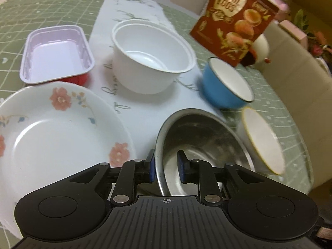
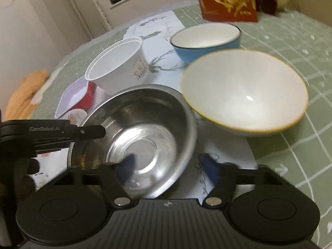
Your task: Organize plates and bowls
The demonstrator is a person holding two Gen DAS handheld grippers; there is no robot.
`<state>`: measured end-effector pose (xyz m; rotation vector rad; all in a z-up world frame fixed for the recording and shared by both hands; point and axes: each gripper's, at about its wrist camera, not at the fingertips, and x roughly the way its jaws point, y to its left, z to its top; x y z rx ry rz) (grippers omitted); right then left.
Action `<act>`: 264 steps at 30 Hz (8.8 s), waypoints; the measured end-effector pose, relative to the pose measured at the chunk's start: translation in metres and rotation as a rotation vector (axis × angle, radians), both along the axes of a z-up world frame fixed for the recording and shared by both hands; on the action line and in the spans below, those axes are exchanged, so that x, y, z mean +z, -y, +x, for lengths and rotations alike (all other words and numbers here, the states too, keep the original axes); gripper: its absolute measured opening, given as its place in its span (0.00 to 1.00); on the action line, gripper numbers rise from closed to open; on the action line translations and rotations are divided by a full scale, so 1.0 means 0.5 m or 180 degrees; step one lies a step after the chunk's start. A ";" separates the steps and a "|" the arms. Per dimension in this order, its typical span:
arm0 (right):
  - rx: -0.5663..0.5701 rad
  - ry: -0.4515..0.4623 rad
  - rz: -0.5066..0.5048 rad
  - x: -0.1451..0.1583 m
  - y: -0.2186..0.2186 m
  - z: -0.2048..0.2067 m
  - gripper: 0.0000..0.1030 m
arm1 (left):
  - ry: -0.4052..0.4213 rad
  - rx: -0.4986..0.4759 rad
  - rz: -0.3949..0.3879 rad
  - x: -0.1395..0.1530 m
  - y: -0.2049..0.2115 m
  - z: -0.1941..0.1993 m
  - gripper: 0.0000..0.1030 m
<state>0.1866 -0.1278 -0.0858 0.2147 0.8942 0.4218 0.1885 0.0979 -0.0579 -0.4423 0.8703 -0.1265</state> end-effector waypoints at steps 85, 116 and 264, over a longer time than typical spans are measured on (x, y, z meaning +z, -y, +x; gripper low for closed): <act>0.0483 0.0183 0.0179 0.030 -0.202 0.027 0.49 | 0.0232 0.0952 0.0603 0.030 -0.245 -0.130 0.31; 0.0402 -0.0124 0.0062 -0.012 -0.163 0.023 0.52 | -0.0031 0.0523 0.0459 -0.028 -0.143 -0.029 0.42; 0.0480 -0.1041 0.0004 0.151 0.155 0.334 0.30 | -0.0421 -0.0547 0.0418 0.101 0.234 0.259 0.33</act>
